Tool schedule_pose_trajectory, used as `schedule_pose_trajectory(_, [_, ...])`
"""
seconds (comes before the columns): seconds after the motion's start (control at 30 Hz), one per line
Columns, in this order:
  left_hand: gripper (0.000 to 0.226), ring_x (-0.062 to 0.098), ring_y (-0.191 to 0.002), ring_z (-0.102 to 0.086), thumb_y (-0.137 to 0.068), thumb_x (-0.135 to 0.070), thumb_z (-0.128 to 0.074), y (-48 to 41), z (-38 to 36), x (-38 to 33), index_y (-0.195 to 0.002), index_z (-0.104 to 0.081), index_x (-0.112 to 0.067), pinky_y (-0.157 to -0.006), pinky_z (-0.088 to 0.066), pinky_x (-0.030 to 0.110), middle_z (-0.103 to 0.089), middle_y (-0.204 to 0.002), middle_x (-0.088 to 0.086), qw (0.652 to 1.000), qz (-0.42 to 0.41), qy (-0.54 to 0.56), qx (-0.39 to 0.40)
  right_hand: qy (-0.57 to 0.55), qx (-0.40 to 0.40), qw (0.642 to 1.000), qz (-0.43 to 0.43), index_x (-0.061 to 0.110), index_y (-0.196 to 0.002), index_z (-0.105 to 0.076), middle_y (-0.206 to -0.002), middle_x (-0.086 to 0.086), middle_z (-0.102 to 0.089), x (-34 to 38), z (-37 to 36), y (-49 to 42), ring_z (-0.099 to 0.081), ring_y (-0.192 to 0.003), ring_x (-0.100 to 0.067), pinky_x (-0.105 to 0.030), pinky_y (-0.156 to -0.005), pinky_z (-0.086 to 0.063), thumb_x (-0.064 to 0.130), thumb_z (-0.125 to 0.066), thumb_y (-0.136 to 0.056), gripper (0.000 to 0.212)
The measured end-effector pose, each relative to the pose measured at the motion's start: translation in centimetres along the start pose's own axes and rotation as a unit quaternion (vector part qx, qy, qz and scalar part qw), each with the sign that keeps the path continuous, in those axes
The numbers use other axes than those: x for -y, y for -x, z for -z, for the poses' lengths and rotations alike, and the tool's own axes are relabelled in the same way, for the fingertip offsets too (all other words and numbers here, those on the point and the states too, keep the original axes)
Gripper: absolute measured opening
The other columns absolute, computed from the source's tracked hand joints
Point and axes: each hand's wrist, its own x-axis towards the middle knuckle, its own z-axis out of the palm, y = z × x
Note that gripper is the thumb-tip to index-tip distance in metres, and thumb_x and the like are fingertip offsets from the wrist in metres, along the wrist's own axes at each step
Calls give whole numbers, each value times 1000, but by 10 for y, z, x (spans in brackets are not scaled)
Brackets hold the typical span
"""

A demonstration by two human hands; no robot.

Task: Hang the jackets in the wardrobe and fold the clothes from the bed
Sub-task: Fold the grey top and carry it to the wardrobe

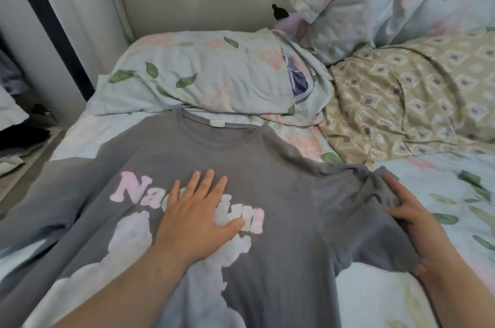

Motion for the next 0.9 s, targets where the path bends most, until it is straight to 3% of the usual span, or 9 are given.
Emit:
schedule_pose_trajectory(0.17, [96, 17, -151, -7, -71, -87, -22, -1, -2, 3, -153, -21, -38, -121, -4, 48, -13, -163, -7, 1000, -3, 20, -17, 103, -2, 994, 47, 41, -140, -48, -116, 22, -67, 18, -30, 23, -71, -94, -11, -37, -75, -58, -14, -50, -86, 78])
schedule_pose_trajectory(0.3, [97, 15, -151, -7, -71, -89, -21, -1, -2, 6, -152, -23, -37, -121, -3, 46, -14, -163, -8, 999, -3, 41, -27, 316, 61, 934, 154, 46, -146, -34, -135, 31, -49, 39, -89, 37, -54, -114, 11, -11, -89, -45, 14, -63, -76, 82])
schedule_pose_trajectory(0.4, [98, 14, -151, -8, -72, -87, -23, -1, -1, 7, -153, -25, -32, -121, -3, 45, -16, -163, -8, 998, -3, 56, -33, 402, 114, 897, 143, 40, -154, -18, -108, 26, -59, 36, -147, 36, -58, -78, 16, -2, -64, -42, 17, -60, -81, 87])
schedule_pose_trajectory(0.47, [94, 14, -150, -11, -74, -83, -23, -1, 0, 7, -152, -27, -30, -121, -4, 44, -19, -162, -8, 997, -4, 66, -41, 423, 145, 886, 124, 35, -156, -9, -98, 16, -62, 22, -178, 34, -60, -64, 9, -6, -59, -45, 15, -59, -84, 90])
schedule_pose_trajectory(0.53, [88, 14, -150, -14, -78, -77, -23, 0, 1, 7, -151, -31, -29, -121, -5, 44, -22, -161, -7, 996, -4, 79, -48, 385, 180, 902, 82, 38, -155, -9, -118, 5, -61, 6, -200, 38, -63, -64, -2, -20, -62, -54, 22, -63, -86, 89])
schedule_pose_trajectory(0.63, [82, 13, -150, -10, -81, -69, -18, 0, 1, 10, -153, -26, -30, -122, -2, 43, -18, -162, -8, 995, -11, 92, -39, 447, 112, 868, 187, 34, -152, -28, -141, -5, -55, -17, -203, 43, -60, -102, -11, -28, -97, -48, 31, -59, -90, 70])
schedule_pose_trajectory(0.73, [71, 11, -150, -7, -88, -55, -17, 0, 2, 11, -154, -24, -28, -121, 3, 41, -16, -163, -8, 993, -16, 112, -36, 619, 42, 726, 298, 21, -152, -32, -161, -6, -25, -44, -191, 43, -23, -148, -22, -35, -119, -15, 37, -41, -98, 57])
schedule_pose_trajectory(0.8, [66, 10, -150, -6, -91, -47, -19, 0, 3, 12, -153, -26, -28, -121, 6, 39, -17, -162, -9, 991, -14, 131, -34, 677, 60, 689, 251, 26, -156, -15, -165, -4, -5, -61, -187, 43, -2, -152, -21, -40, -121, -1, 51, -21, -99, 63])
schedule_pose_trajectory(0.9, [57, 9, -150, -8, -97, -44, -24, 1, 4, 14, -152, -31, -28, -121, 6, 39, -20, -162, -8, 987, -4, 156, -28, 694, 52, 676, 244, 32, -157, -5, -165, -1, 2, -74, -189, 39, 3, -152, -20, -40, -121, 3, 68, -3, -89, 76])
